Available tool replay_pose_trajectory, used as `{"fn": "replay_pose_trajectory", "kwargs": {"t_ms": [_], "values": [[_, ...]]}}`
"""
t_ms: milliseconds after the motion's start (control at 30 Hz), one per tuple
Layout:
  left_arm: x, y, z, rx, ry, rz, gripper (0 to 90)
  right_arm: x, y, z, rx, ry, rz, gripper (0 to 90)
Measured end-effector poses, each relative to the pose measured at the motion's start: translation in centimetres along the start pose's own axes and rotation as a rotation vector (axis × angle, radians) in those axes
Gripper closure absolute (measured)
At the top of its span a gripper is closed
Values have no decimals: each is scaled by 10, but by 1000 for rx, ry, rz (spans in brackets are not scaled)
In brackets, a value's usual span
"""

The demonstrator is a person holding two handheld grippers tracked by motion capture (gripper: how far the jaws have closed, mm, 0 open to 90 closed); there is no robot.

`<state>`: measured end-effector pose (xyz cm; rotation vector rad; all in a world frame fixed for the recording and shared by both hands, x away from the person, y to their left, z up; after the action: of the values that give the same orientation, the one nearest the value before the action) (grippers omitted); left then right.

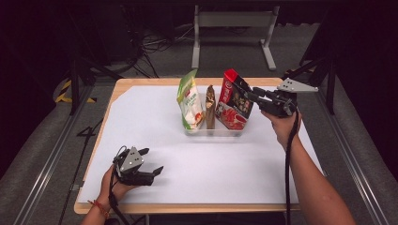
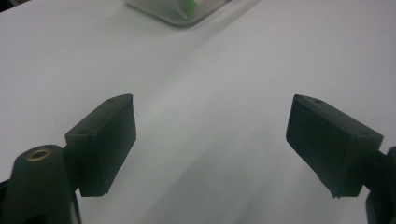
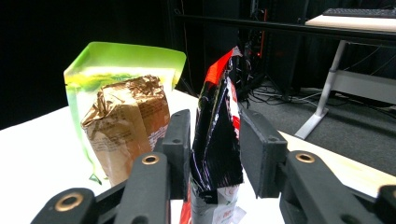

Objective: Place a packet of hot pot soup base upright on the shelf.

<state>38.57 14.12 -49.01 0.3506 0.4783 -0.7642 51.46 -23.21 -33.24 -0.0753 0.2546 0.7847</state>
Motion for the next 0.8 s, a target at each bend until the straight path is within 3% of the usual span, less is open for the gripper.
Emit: {"fn": "replay_pose_trajectory", "kwargs": {"t_ms": [467, 800], "values": [[1, -1, 0, 4, 4, 0, 166, -11, 4, -9, -15, 11, 3, 605], [1, -1, 0, 7, 6, 2, 166, -18, 6, -18, -54, 37, -6, 559]]}}
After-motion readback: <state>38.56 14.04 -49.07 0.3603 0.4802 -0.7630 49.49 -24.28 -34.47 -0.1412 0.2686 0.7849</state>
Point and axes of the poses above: each handheld gripper's, and its own axes: x roughly forward along the jaws, z roughly out of its top, y roughly to its left, the point moved 8 cm from there along x, roughly forward along the jaws, and after that the axes turned 4 degrees about z, right-handed, at the moved point
